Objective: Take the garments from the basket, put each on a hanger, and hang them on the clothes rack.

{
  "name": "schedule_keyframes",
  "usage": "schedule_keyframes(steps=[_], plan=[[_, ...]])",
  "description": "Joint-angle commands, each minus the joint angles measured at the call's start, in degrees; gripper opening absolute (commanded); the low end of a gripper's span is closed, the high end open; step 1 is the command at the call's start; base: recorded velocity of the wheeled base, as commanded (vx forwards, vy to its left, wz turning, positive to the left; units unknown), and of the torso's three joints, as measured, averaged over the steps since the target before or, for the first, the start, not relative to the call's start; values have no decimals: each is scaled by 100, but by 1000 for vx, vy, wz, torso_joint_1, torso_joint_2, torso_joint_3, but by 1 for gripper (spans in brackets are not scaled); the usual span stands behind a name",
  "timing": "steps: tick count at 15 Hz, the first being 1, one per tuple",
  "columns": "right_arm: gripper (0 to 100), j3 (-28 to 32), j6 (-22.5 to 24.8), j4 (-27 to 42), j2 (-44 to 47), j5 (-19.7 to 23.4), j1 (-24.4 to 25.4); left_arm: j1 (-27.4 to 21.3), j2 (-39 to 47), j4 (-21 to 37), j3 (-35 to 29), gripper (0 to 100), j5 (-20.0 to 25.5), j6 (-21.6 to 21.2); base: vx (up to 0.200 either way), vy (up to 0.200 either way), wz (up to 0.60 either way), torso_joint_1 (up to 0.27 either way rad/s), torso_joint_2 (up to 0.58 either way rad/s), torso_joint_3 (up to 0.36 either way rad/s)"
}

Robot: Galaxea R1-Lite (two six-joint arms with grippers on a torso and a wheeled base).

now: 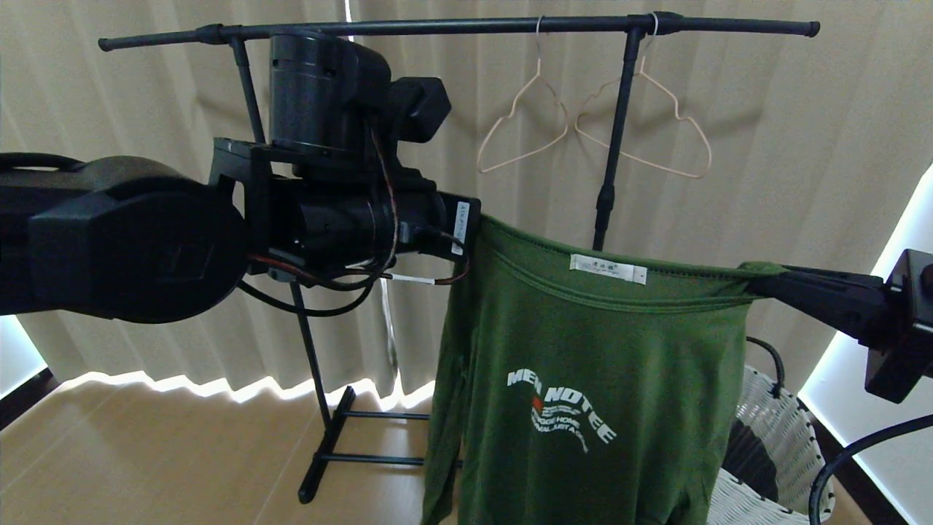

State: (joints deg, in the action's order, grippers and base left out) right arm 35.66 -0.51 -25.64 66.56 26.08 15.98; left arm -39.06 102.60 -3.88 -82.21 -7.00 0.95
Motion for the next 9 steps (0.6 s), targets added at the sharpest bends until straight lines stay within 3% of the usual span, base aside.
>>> schedule_keyframes(steps=[1,5,9], plan=[[0,29,25,-55,155,-32,-51,4,-38,19,135,0,-3,-7,0,0,0,0,0,0],[0,354,25,-354,753,-120,-438,-23,-688,27,839,0,58,-25,0,0,0,0,0,0],[0,785,-10,-1198,1711,-358,-500,-357,-1471,54,1471,0,489,-16,0,0,0,0,0,0]])
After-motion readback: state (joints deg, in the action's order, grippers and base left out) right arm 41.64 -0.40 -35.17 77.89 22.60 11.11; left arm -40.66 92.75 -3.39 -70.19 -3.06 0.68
